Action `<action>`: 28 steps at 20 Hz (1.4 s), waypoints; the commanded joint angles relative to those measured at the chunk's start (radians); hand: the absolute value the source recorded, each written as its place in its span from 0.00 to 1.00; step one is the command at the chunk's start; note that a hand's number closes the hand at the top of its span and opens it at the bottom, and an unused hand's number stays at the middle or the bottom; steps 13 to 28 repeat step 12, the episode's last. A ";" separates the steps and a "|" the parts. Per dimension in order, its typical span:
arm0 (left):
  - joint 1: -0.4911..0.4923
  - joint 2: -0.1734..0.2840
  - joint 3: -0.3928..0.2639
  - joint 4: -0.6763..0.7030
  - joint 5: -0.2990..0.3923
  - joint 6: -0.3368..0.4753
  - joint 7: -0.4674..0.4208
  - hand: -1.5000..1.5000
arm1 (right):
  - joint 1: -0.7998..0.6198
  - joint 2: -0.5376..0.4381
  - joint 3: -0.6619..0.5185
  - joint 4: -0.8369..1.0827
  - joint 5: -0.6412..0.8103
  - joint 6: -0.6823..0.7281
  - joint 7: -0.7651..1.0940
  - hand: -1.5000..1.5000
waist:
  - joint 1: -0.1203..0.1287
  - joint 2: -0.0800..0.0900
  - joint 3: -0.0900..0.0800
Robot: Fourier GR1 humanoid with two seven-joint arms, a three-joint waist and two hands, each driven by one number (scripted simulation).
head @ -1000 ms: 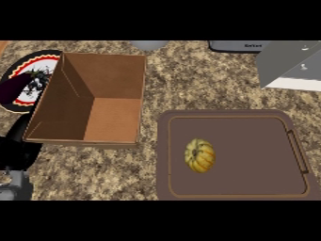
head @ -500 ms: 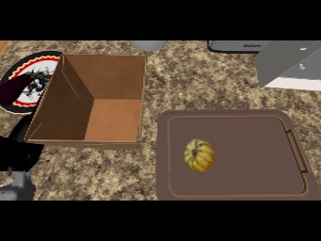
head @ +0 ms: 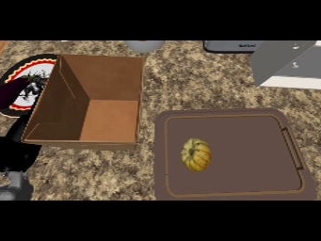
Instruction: Pick the pear from the tray and place it in the tiered shelf
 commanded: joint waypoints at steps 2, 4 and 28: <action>0.033 0.006 0.016 -0.040 0.025 -0.009 0.022 0.50 | -0.052 -0.084 -0.176 -0.015 -0.139 0.042 0.123 0.00 | -0.004 -0.005 0.000; 0.002 0.003 0.022 0.018 0.000 0.002 -0.021 0.50 | -0.031 -0.149 -0.267 0.013 -0.225 0.102 0.096 0.00 | -0.029 -0.002 0.001; 0.023 0.020 0.041 -0.012 0.023 -0.023 0.003 0.50 | 0.214 -0.336 -0.531 0.036 -0.428 0.303 0.035 0.00 | -0.026 0.000 0.002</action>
